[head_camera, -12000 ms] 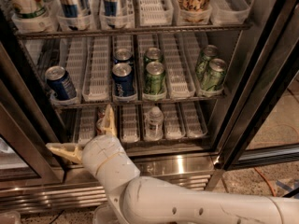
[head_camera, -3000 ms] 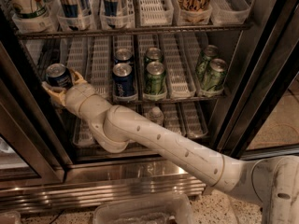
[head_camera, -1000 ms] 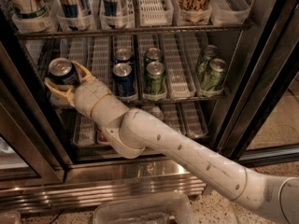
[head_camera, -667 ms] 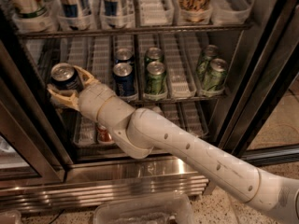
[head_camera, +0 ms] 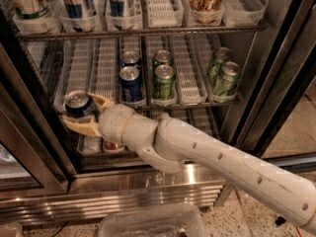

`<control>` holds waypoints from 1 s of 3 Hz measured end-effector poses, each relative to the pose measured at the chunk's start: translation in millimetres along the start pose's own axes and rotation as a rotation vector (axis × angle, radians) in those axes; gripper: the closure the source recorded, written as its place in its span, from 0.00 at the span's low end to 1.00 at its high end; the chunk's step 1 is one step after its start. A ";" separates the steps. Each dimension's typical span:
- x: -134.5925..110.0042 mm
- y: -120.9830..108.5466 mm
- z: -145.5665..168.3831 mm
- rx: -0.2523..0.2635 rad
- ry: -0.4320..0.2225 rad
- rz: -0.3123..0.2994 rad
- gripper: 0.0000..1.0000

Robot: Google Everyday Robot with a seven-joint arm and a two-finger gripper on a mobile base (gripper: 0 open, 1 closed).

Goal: Pick pepsi can from middle shelf of fridge

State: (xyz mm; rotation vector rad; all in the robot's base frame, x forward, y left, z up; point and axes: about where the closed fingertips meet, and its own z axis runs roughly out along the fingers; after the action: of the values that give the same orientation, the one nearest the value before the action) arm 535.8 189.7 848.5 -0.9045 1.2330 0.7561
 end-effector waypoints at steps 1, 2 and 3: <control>11.9 14.1 -17.9 -0.093 0.053 0.058 1.00; 7.6 39.3 -43.4 -0.183 0.109 0.087 1.00; 7.6 39.2 -43.3 -0.183 0.109 0.087 1.00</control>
Offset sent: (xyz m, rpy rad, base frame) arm -0.0838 -0.0479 -0.0255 -0.1555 0.1962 0.2195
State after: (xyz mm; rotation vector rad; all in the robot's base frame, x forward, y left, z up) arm 483.5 169.2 830.9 -1.0585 1.3212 0.9098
